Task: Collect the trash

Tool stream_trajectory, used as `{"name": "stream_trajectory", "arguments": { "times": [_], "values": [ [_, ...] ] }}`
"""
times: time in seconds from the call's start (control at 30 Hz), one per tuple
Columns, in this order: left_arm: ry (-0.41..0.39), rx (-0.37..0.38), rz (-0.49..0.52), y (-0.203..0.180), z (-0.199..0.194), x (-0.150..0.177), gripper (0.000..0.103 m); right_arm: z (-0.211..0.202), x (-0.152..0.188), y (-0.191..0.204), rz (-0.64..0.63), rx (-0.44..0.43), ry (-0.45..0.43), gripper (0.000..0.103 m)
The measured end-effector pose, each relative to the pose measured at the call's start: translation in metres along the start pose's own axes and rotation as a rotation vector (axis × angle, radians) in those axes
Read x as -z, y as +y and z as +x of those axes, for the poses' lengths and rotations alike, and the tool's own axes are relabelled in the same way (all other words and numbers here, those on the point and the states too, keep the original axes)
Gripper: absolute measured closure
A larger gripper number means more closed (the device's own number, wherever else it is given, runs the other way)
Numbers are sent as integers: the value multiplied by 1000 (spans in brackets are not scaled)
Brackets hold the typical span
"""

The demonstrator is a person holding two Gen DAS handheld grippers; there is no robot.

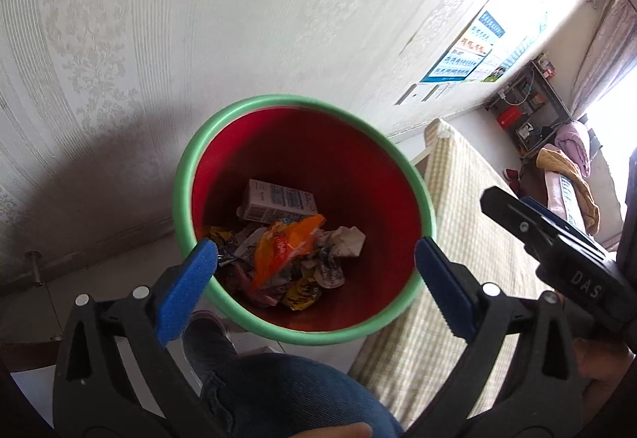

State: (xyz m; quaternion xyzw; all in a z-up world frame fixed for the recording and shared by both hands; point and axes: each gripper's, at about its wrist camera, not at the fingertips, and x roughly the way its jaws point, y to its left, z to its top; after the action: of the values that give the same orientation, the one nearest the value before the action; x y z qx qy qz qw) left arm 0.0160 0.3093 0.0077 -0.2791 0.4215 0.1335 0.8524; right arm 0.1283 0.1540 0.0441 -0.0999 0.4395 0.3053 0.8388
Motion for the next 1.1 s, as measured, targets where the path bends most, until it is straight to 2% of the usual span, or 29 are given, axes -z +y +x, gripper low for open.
{"name": "stream_trajectory", "arguments": {
  "times": [0.2,0.6,0.93,1.1],
  "values": [
    [-15,34,57,-44,-17,11,6,-51,21,-44,59,71,-50,11],
    [-13,122,217,-151,-38,52,6,-147,79,-117,168,200,-140,9],
    [-31,177,330,-224,-45,94,6,-208,138,-180,294,336,-200,9],
    [-63,196,448,-253,-48,121,6,-228,167,-200,340,396,-232,9]
  ]
}}
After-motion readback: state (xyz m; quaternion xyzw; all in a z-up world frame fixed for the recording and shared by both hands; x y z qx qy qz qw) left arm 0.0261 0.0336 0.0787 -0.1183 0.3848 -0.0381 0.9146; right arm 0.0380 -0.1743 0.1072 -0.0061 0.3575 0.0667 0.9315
